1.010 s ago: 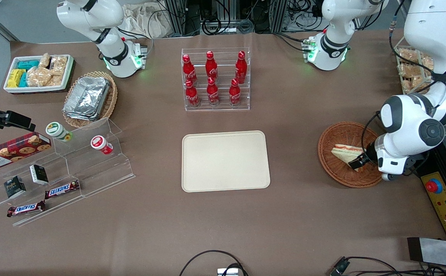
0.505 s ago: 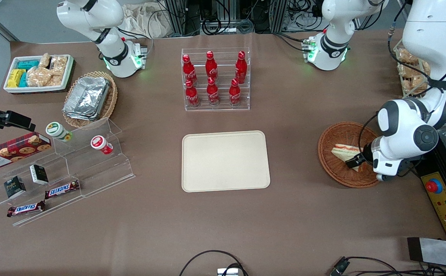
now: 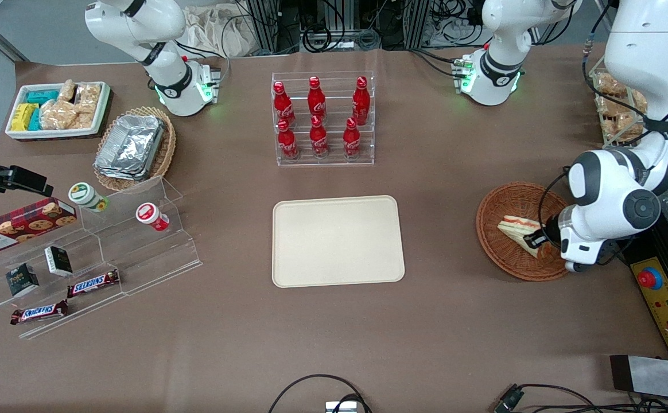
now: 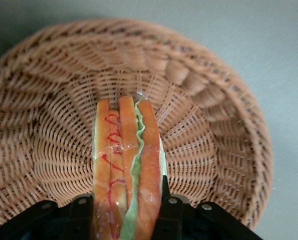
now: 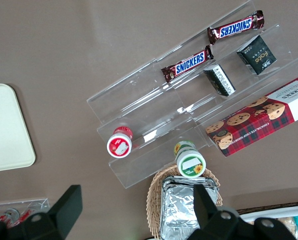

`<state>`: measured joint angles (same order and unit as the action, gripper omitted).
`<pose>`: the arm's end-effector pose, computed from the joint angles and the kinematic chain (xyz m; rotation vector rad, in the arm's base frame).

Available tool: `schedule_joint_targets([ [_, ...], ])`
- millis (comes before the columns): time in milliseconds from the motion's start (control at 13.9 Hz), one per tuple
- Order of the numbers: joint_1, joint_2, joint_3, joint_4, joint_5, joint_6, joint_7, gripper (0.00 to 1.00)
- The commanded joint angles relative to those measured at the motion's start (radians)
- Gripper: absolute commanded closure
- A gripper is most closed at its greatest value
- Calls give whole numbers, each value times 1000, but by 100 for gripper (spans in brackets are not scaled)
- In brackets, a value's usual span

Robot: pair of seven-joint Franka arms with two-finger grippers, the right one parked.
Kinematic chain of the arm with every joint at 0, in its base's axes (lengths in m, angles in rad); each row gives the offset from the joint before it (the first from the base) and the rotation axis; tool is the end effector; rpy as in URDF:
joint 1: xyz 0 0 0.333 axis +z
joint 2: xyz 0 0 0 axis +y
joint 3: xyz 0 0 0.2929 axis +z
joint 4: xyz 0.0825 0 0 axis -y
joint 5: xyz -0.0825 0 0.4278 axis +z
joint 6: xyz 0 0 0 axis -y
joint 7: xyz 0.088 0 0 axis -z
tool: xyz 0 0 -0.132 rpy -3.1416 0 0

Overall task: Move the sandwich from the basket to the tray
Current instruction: 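Lift the sandwich and carry it with the left gripper over the beige tray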

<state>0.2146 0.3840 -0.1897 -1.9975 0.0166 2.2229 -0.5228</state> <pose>0.6077 0.0134 0.1803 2.9967 0.8370 -0.2516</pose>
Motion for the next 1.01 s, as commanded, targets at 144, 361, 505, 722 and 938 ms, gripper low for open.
schedule_joint_targets([
  [144, -18, -30, -33, 207, 78, -245, 1, 100],
  [361, -46, 4, -74, 420, 89, -431, 32, 100],
  [505, -92, 27, -105, 505, 88, -459, 66, 100],
  [722, -236, 87, -114, 581, 88, -460, 69, 100],
  [938, -358, 197, -113, 684, 85, -457, 58, 100],
])
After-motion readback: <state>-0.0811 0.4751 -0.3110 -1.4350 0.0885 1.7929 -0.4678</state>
